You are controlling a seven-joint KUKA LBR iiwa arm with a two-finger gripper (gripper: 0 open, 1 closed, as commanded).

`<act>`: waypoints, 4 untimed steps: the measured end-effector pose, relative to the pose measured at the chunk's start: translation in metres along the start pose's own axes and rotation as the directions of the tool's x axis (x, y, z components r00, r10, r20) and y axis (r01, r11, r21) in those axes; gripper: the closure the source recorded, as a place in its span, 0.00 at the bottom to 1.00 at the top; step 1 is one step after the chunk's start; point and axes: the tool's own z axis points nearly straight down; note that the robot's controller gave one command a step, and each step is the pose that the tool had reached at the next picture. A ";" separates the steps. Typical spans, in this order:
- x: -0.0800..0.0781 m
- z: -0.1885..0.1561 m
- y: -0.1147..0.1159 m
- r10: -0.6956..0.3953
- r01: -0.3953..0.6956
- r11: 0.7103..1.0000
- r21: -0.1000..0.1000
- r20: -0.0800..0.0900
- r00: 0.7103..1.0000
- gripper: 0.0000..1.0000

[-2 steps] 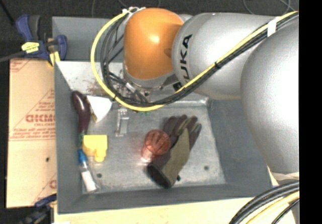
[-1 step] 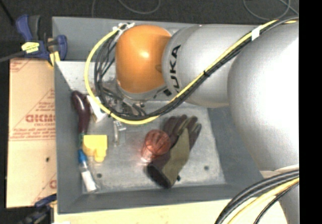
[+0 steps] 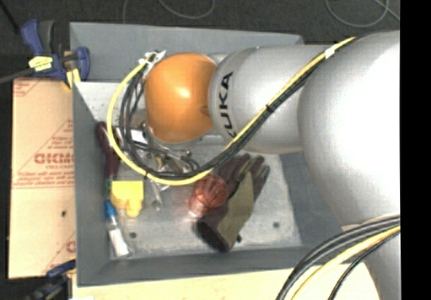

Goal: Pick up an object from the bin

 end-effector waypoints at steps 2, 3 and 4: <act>-0.011 0.033 0.013 -0.347 0.347 0.938 0.003 0.005 0.938 0.00; -0.001 0.055 0.003 -0.450 0.450 0.893 0.007 0.011 0.893 1.00; -0.001 0.055 0.003 -0.450 0.450 0.893 0.007 0.011 0.893 1.00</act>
Offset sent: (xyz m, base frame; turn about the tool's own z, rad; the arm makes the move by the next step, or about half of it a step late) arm 0.0040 0.0154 -0.0564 -0.5219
